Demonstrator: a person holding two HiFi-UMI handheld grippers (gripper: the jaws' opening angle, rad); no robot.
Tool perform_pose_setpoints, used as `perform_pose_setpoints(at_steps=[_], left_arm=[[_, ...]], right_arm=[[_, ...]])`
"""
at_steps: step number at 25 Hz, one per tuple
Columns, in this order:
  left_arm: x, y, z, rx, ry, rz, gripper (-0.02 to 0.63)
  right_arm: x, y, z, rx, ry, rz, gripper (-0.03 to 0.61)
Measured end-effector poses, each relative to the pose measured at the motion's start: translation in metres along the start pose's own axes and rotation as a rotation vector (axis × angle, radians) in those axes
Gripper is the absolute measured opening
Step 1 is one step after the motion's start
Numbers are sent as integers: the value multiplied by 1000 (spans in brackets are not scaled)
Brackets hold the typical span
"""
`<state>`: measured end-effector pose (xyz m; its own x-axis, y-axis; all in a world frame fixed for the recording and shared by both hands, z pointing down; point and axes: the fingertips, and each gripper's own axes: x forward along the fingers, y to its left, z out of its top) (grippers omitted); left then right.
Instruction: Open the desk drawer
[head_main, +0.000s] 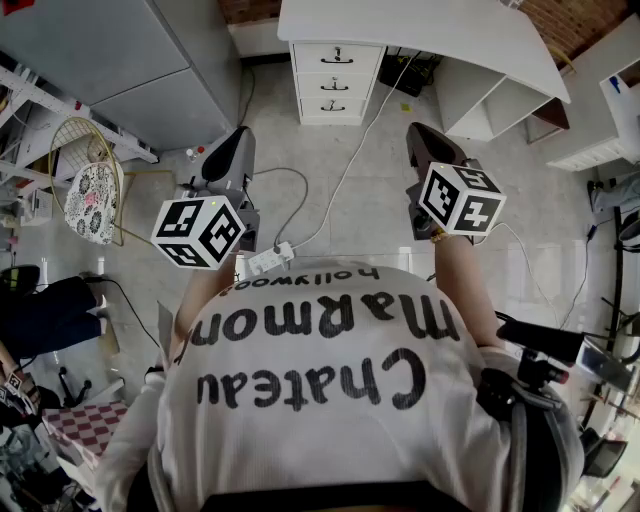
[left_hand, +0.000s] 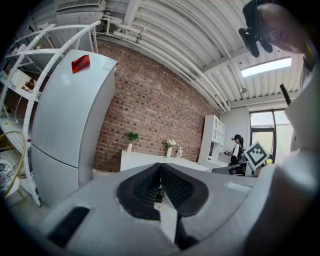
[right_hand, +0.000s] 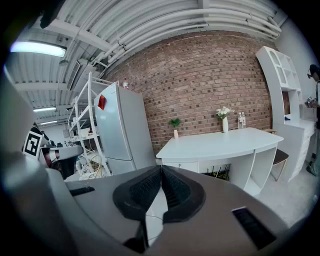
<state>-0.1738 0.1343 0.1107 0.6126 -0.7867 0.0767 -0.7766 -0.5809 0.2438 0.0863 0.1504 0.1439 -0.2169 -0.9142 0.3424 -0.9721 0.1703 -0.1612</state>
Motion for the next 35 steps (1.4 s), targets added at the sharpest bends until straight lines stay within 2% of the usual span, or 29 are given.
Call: perform_pose_setpoints(at_steps=[12,17,22,29,35], left_arm=[[17,2,-8,-4,14,-9,15],[14,3,-18,-19,29,-2,15],[18,2,-23,-25,41,-18,15],[39,0,-25,-19,52,-56,15],[76,20,-33,-42,76,-57,15]], right_arm=[[6,-15,0,-7,13,-17,15],[2,-22,-1,44,-3,-17,15],[1,-23,-9,2,31,-31,15],[10,-38,-14,32,43,-55,15],[45,-47,-13,35,66,-52,15]])
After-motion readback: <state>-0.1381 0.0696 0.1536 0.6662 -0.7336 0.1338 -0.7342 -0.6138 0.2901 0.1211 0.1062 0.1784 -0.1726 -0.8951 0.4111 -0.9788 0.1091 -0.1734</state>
